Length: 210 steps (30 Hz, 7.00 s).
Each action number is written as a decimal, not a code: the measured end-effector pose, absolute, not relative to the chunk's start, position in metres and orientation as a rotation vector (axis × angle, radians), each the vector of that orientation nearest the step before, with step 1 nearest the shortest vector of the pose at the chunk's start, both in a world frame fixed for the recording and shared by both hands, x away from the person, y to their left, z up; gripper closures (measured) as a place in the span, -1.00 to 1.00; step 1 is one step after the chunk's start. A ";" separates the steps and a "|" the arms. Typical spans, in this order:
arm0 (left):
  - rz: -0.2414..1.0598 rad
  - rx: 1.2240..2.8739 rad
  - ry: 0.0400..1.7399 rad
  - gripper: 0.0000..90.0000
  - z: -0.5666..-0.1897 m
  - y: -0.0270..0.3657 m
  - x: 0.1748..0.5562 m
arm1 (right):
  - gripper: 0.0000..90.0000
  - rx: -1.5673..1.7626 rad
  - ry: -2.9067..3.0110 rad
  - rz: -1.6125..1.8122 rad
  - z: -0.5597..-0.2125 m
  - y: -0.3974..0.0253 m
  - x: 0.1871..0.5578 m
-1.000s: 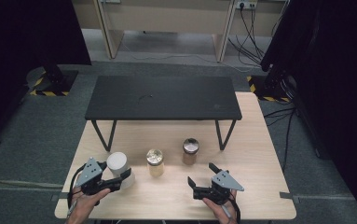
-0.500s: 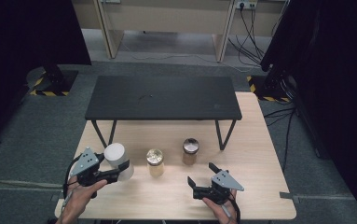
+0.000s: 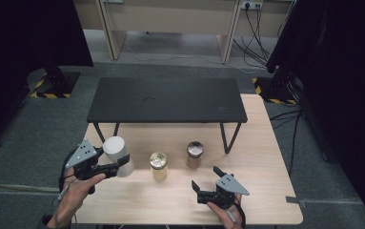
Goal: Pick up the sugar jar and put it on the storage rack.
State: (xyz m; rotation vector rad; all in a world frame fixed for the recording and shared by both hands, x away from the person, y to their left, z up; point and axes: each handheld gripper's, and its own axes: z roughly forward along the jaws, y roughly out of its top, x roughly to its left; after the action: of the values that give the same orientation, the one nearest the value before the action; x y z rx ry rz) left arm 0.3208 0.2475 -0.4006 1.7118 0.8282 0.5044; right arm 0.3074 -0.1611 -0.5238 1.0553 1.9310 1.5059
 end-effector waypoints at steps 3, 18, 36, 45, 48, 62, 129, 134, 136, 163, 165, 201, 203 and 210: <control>0.491 1.710 0.825 -0.22 -0.394 0.248 0.324 | -0.98 1.058 1.929 1.507 -0.524 -0.161 0.307; 0.459 1.722 0.835 -0.22 -0.354 0.250 0.342 | -0.98 1.056 1.929 1.506 -0.524 -0.161 0.307; 0.448 1.746 0.823 -0.22 -0.319 0.240 0.353 | -0.98 1.059 1.928 1.508 -0.524 -0.161 0.308; 0.468 1.754 0.839 -0.22 -0.302 0.244 0.361 | -0.98 1.063 1.928 1.510 -0.524 -0.161 0.308; 0.472 1.754 0.844 -0.22 -0.296 0.245 0.363 | -0.98 1.062 1.928 1.511 -0.524 -0.161 0.308; 0.493 1.752 0.858 -0.22 -0.274 0.246 0.372 | -0.98 1.062 1.927 1.510 -0.524 -0.161 0.308; 0.770 1.651 1.113 -0.22 -0.274 0.237 0.471 | -0.98 1.058 1.932 1.515 -0.524 -0.161 0.308; 0.774 1.656 1.108 -0.22 -0.276 0.232 0.474 | -0.98 1.058 1.932 1.515 -0.524 -0.161 0.308; 0.771 1.652 1.108 -0.22 -0.276 0.232 0.475 | -0.98 1.056 1.933 1.515 -0.524 -0.161 0.308; 0.795 1.587 1.124 -0.59 -0.284 0.229 0.473 | -0.98 1.053 1.933 1.514 -0.524 -0.160 0.307; 0.796 1.583 1.130 -0.67 -0.284 0.228 0.471 | -0.98 1.054 1.932 1.514 -0.524 -0.160 0.307; 0.744 1.546 1.084 -0.91 -0.300 0.239 0.423 | -0.98 1.049 1.930 1.513 -0.524 -0.160 0.307; 0.744 1.542 1.078 -0.91 -0.300 0.239 0.421 | -0.98 1.053 1.929 1.515 -0.524 -0.160 0.307; 0.740 1.550 1.037 -0.91 -0.302 0.233 0.409 | -0.98 1.052 1.928 1.515 -0.524 -0.160 0.307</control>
State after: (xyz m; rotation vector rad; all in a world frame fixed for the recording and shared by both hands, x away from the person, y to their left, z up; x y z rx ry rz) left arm 0.4093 0.2334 -0.3024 1.5498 1.0366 0.7404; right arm 0.3070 -0.1602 -0.5238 1.0521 1.9284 1.5145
